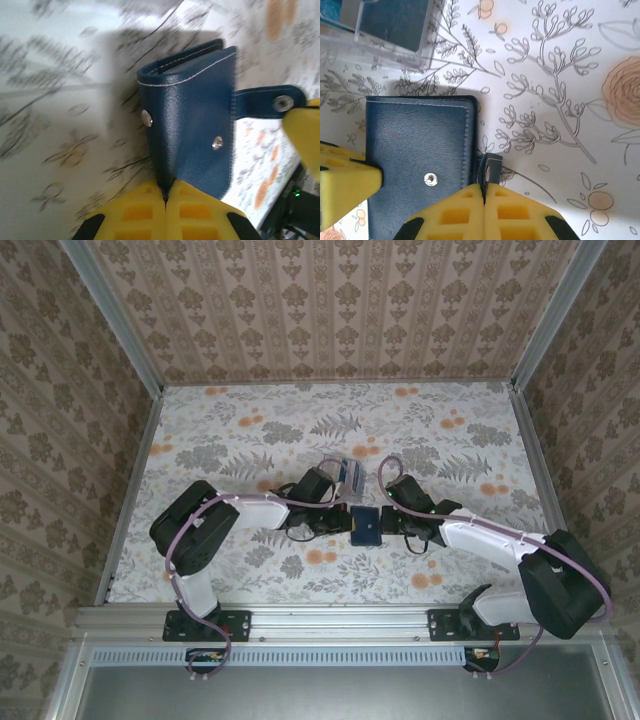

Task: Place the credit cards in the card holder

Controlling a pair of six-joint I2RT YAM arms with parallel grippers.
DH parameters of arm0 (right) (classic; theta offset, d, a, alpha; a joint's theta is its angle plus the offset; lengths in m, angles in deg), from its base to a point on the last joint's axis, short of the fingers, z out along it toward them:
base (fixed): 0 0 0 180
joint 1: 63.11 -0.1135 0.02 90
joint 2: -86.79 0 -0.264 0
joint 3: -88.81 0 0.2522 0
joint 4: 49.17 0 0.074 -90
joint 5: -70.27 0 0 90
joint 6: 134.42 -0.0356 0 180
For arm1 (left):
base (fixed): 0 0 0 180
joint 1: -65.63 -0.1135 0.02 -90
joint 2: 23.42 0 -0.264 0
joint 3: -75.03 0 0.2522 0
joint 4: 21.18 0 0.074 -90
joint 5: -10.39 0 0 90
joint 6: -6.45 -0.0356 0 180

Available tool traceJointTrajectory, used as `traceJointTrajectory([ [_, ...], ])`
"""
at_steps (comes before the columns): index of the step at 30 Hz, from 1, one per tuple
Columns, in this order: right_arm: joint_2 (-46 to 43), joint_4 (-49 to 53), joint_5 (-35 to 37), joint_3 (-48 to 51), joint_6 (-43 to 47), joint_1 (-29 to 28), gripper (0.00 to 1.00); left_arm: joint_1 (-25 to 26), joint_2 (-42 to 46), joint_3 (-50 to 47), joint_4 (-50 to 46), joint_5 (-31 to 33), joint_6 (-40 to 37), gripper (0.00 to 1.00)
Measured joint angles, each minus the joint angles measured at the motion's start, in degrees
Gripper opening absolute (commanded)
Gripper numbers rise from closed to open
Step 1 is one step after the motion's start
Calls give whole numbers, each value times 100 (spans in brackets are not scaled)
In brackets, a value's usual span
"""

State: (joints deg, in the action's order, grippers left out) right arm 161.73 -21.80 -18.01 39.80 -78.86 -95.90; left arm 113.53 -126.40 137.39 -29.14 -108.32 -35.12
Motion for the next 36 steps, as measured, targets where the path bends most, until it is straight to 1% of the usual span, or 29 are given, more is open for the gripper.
traceJointTrajectory([
  [2,-37,-59,-190,122,-4,37,0,-4,55,-125,83,-2,-26,20],
  [8,-101,-107,-527,225,-20,188,0,-11,352,-404,146,59,-122,36],
  [10,-166,-168,-695,302,-33,328,23,-35,463,-448,39,92,-184,37],
  [12,-212,-168,-870,374,-28,535,33,-81,549,-461,-96,129,-262,37],
  [16,-225,-111,-1027,457,-22,1001,38,-199,586,-461,-262,164,-389,38],
  [19,-225,35,-1047,455,-4,1178,44,-236,588,-459,-304,151,-455,39],
  [22,-275,258,-1099,446,24,1198,43,-234,603,-452,-332,153,-527,41],
  [24,-400,361,-1193,444,42,1211,39,-236,610,-433,-387,153,-581,41],
  [26,-573,470,-1381,382,92,1231,38,-234,612,-426,-398,153,-616,42],
  [28,-702,472,-1606,295,138,1231,34,-223,614,-426,-400,153,-623,42],
  [32,-916,243,-2304,271,146,1213,36,-212,614,-426,-391,155,-623,42],
  [36,-761,26,-2669,275,136,1047,41,-179,614,-428,-348,170,-621,43],
])
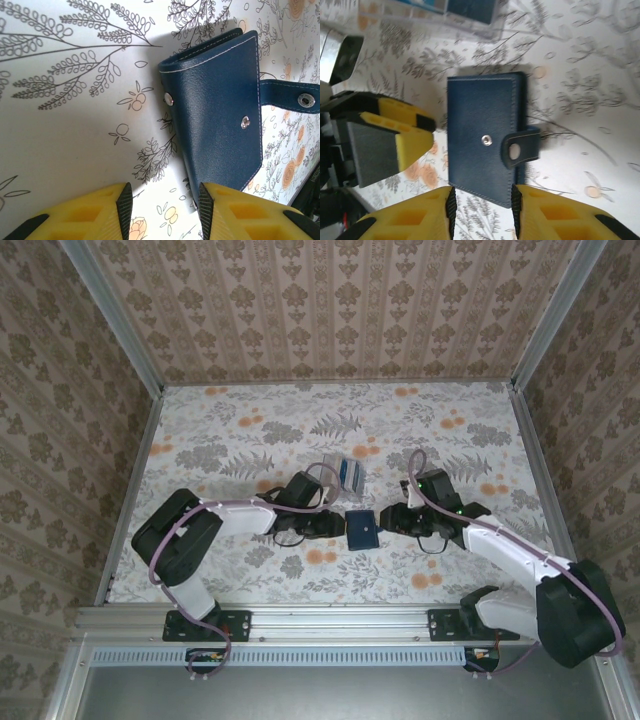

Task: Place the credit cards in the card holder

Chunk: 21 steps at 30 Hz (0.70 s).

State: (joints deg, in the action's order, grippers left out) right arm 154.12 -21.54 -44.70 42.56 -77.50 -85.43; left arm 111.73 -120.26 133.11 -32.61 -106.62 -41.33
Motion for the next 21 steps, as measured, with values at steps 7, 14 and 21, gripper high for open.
traceJointTrajectory([
  [7,789,-472,-306,149,-33,-221,44,35,0,-11,155,-13,2,43],
  [14,1296,-938,-437,337,-184,-271,41,74,-31,-11,334,-87,4,39],
  [21,1375,-1211,-549,337,-293,-271,40,74,-173,-11,457,-153,42,34],
])
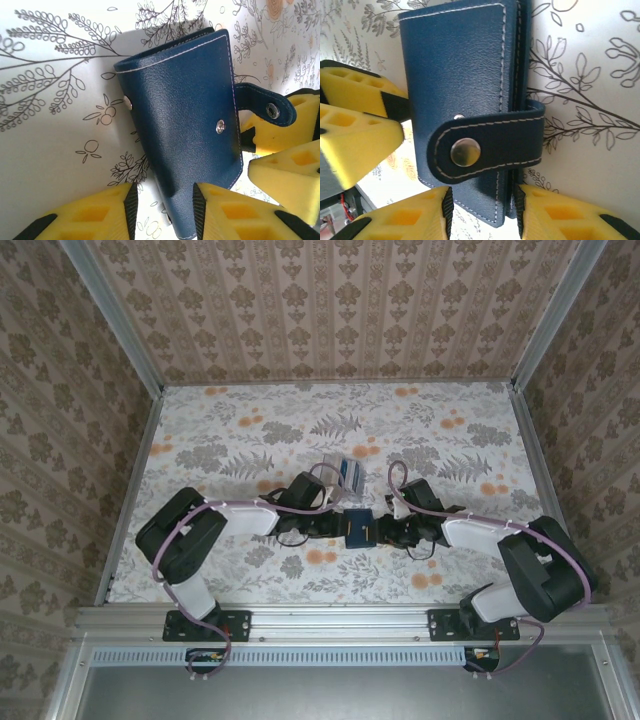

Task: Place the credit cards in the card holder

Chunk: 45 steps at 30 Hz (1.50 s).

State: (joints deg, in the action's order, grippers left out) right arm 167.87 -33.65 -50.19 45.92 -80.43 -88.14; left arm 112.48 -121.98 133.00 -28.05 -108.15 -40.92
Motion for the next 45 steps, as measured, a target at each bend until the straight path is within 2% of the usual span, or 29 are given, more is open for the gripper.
traceJointTrajectory([
  [2,4,-120,-35,0,-46,0,40,0,-74,0,79,-57,63,33],
  [5,4,-267,-103,0,-129,0,34,0,-138,0,232,-142,140,32],
  [13,48,-466,-197,0,-269,0,32,-2,-201,-11,413,-225,284,31],
  [16,52,-509,-275,0,-299,0,31,-46,-201,-127,686,-348,402,41],
  [21,81,-280,-474,-181,-76,0,27,-487,-177,-789,2105,-1025,1080,51],
  [22,98,-225,-503,-269,-4,0,25,-634,-146,-962,2396,-1150,1213,53],
  [25,157,-101,-575,-531,214,-17,10,-929,-11,-1314,2822,-1285,1484,54],
  [27,214,11,-603,-656,321,-52,7,-1021,107,-1480,2918,-1285,1572,54],
  [33,249,654,-345,-876,579,-269,2,-1180,684,-1770,2435,-1213,1554,55],
  [36,-107,1233,293,-920,612,-595,5,-1329,1180,-1749,1799,-1102,1322,58],
  [40,-623,2000,1088,-1178,581,-1029,8,-1397,1727,-1510,800,-894,828,69],
  [42,-595,2162,1412,-1388,562,-1235,10,-1410,1843,-1351,402,-846,636,70],
  [45,-348,2218,1810,-1626,448,-1591,20,-1488,1838,-1128,9,-866,400,70],
])
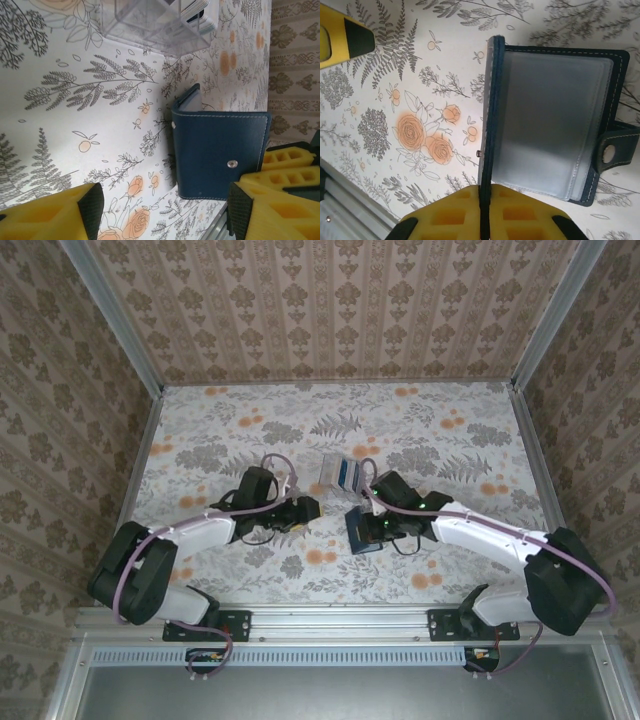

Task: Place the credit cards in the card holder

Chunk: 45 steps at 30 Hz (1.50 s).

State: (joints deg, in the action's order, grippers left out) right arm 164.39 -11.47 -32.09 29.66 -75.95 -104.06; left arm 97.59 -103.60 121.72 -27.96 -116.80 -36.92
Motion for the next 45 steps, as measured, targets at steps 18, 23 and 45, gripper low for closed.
traceJointTrajectory([
  [18,846,-544,793,-352,-289,-1104,56,111,-662,50,-155,-197,-162,68],
  [23,485,-870,758,-286,-101,-1106,51,249,-1001,184,50,-201,-96,69],
  [45,680,-2162,422,293,125,-979,11,232,-870,476,-146,-660,-461,92],
])
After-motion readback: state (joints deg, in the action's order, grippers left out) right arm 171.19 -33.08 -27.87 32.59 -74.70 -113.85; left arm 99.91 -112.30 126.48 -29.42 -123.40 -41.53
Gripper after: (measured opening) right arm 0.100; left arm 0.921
